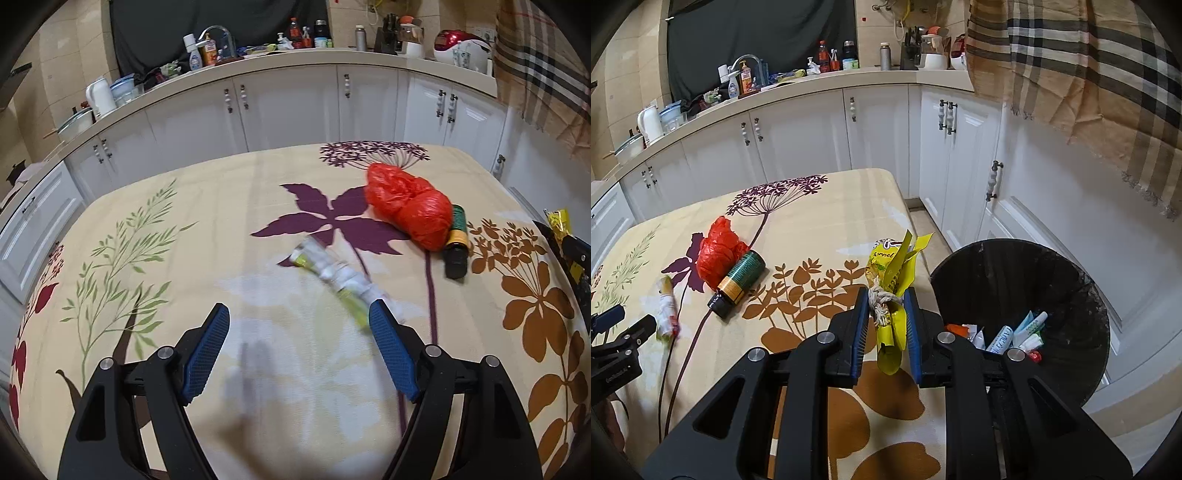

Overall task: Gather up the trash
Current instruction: 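Lift the yellow wrapper with the right tool while the left tool grasps the silver wrapper, then carry both wrappers over the black bin and open both tools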

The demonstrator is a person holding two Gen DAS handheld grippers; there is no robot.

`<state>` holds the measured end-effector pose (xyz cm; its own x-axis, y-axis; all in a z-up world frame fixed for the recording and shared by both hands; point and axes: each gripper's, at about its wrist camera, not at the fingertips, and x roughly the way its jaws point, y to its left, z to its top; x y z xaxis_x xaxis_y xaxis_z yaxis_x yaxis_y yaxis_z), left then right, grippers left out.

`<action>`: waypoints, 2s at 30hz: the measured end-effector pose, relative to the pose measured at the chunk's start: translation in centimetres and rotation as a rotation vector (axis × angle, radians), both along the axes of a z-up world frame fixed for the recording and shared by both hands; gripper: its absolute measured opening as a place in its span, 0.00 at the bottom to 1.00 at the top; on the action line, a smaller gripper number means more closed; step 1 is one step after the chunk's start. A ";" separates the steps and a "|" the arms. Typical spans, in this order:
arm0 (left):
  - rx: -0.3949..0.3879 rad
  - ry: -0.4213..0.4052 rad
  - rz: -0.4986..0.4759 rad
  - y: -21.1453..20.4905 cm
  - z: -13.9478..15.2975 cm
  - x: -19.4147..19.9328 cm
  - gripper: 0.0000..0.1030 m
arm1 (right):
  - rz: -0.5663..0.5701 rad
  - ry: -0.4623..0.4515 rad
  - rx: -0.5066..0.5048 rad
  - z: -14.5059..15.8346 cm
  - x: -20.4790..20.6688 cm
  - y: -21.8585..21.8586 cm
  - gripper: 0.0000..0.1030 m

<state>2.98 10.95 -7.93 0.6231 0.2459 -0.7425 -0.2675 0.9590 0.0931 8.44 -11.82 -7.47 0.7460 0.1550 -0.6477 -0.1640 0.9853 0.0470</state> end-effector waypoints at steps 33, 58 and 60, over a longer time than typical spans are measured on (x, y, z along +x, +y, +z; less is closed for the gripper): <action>0.023 -0.117 -0.134 -1.7 1.3 -0.3 0.19 | 0.035 -0.040 0.020 1.3 -1.7 0.8 0.18; -0.036 -0.346 -0.432 -12.1 7.6 2.0 0.19 | -0.188 -0.178 -0.021 4.9 -2.6 -7.8 0.18; -0.035 -0.365 -0.473 -13.8 7.9 2.6 0.19 | -0.220 -0.184 -0.026 4.9 -2.3 -9.2 0.18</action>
<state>5.62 -2.82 -0.06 0.8755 -0.1414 -0.4621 0.1807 0.9826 0.0418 6.15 -21.03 -2.55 0.8653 -0.0386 -0.4997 0.0508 0.9986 0.0109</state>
